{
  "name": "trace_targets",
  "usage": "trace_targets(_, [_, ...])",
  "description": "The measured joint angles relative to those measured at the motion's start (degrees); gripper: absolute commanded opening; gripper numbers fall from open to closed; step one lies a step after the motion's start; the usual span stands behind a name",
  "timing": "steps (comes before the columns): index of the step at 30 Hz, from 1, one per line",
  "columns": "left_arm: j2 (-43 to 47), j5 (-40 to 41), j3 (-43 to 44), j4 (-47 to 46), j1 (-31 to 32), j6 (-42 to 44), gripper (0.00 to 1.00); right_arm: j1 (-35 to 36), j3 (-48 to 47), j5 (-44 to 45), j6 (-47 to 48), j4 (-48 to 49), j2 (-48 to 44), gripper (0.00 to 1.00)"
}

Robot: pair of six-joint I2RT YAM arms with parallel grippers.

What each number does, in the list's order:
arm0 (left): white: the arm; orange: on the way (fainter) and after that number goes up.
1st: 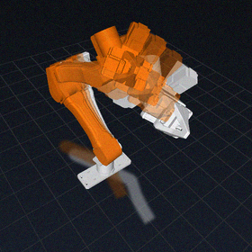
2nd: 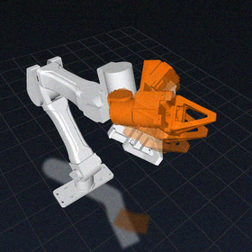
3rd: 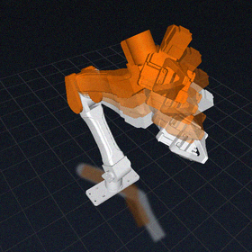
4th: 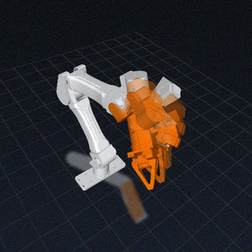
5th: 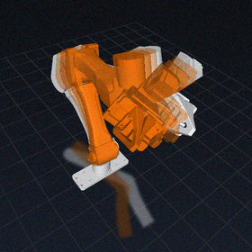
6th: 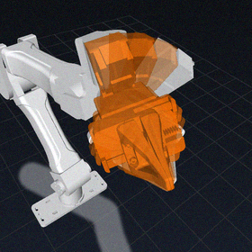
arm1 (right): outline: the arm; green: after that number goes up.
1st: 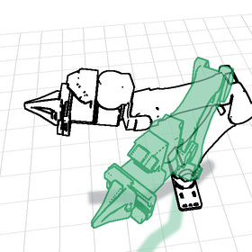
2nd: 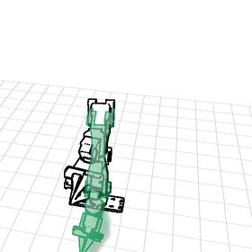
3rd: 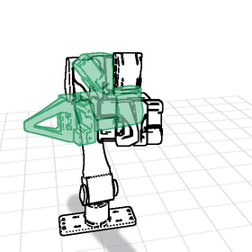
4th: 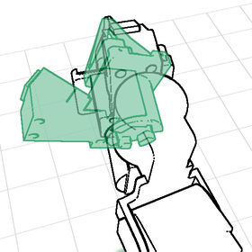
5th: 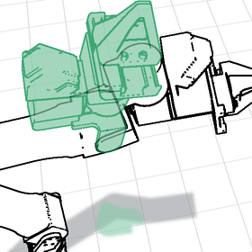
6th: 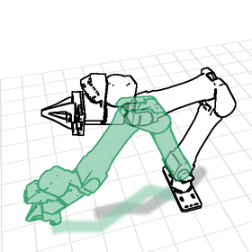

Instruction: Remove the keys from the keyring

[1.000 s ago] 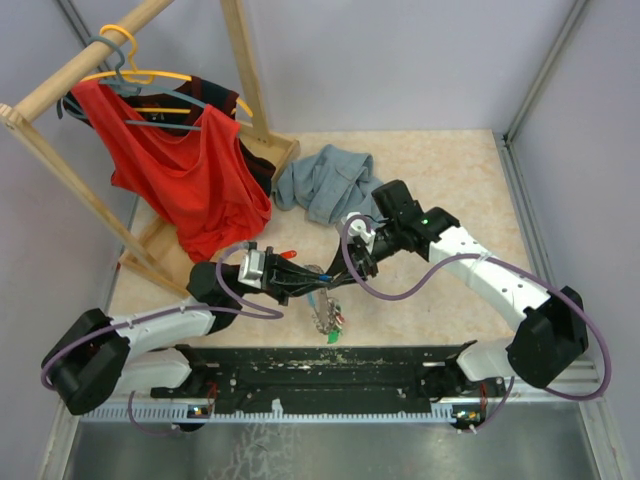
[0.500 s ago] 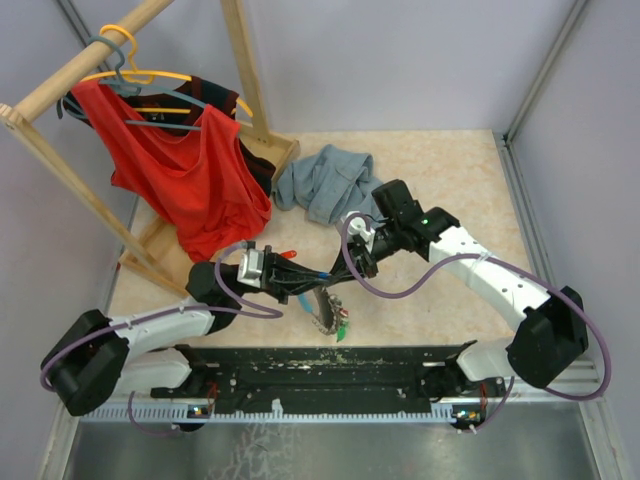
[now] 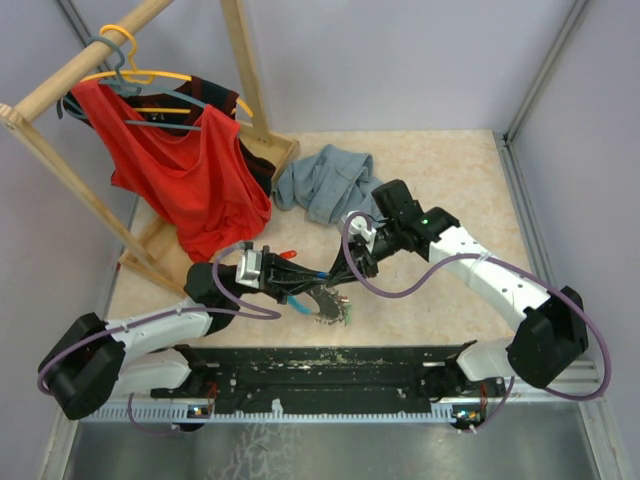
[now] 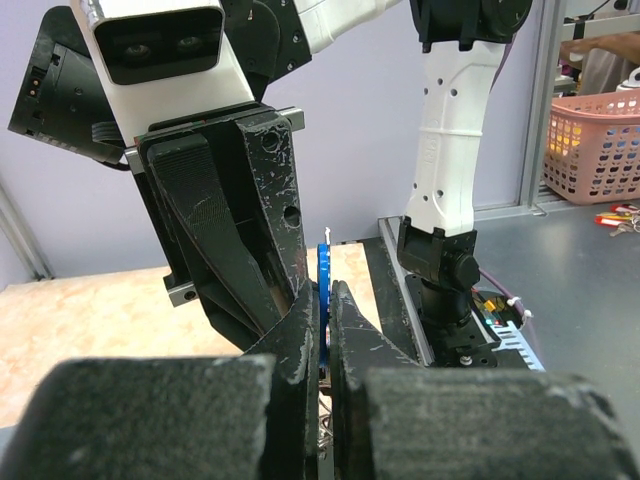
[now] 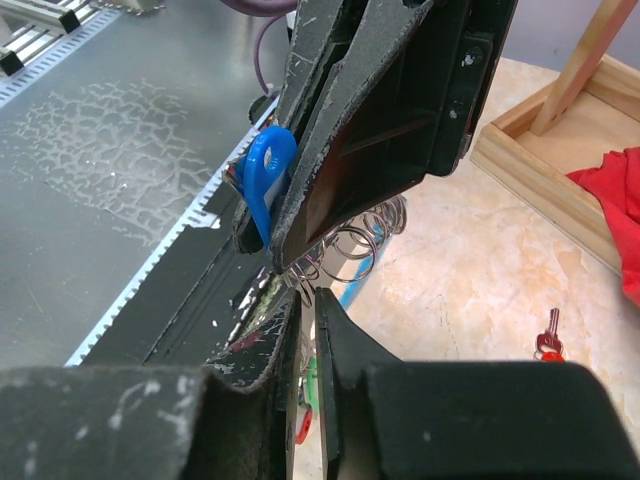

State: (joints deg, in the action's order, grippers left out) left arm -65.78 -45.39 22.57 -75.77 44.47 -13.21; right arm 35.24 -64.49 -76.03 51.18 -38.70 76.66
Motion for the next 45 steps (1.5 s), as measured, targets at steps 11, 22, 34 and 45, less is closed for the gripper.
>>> trace_targets(11, [0.00, 0.33, 0.00, -0.02, 0.00, 0.02, 0.00, 0.00, 0.00, -0.39, -0.92, 0.37, 0.02, 0.13])
trace_targets(22, [0.00, 0.85, 0.00, 0.04, 0.00, 0.20, 0.00, 0.00, 0.00, -0.79, -3.58, 2.73, 0.76, 0.00])
trace_targets(34, [2.71, 3.39, -1.53, 1.62, 0.00, 1.99, 0.00, -0.17, 0.00, -0.09, -7.85, 5.31, 0.79, 0.00])
trace_targets(45, [3.87, 4.26, -7.76, -4.55, -0.24, 7.93, 0.00, -1.42, 2.64, 0.70, -17.31, 13.00, 0.79, 0.00])
